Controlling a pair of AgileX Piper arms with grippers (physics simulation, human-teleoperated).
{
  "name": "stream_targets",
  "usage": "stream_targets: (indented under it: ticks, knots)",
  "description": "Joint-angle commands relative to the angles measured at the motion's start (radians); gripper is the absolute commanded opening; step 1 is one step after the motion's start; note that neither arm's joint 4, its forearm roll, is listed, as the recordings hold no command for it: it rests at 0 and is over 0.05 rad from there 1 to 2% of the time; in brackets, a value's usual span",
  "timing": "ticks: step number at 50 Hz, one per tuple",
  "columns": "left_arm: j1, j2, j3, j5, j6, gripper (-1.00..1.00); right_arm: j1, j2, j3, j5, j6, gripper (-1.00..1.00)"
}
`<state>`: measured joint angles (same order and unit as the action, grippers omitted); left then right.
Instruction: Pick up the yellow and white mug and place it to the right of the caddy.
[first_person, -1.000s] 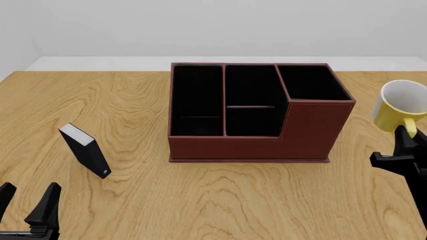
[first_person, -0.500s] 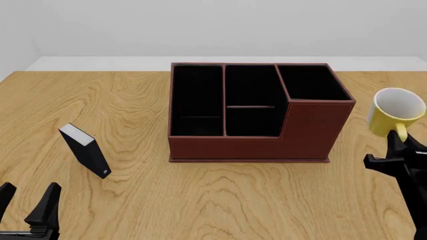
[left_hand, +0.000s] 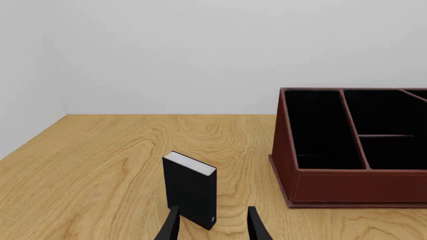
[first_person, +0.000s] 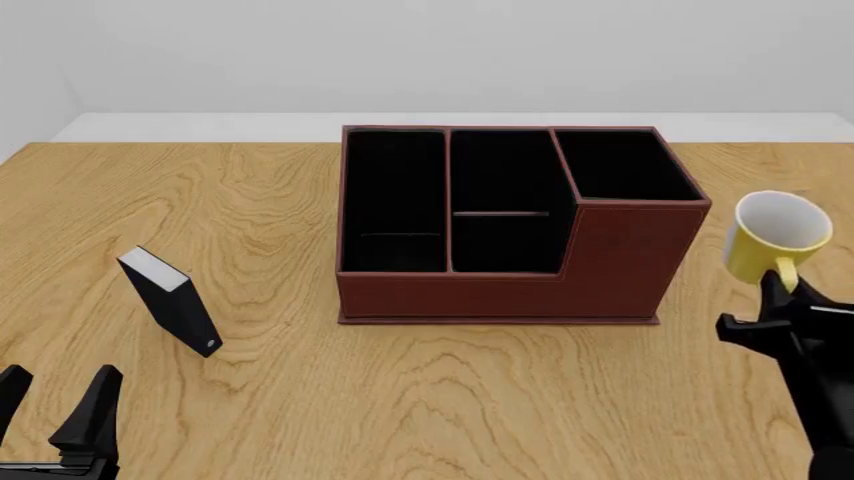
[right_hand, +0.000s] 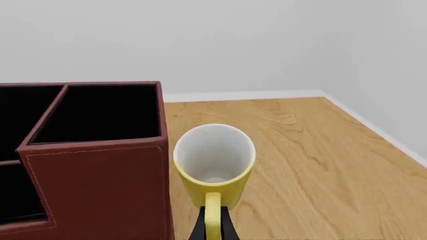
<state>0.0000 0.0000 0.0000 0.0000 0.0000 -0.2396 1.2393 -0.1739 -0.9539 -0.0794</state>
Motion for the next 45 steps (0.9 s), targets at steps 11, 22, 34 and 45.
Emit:
stream_targets:
  ticks: [11,22,34,45]
  knots:
    - [0.0,0.0,0.0,0.0,0.0,1.0,-0.008,0.14,0.0,-0.116,0.014,-1.0]
    - [0.0,0.0,0.0,0.0,0.0,1.0,-0.012,0.206,-0.007,-0.161,0.018,-1.0]
    - [0.0,0.0,0.0,0.0,0.0,1.0,-0.016,0.267,-0.016,-0.198,0.018,-1.0]
    - [0.0,0.0,0.0,0.0,0.0,1.0,-0.019,0.316,-0.021,-0.226,0.016,-1.0]
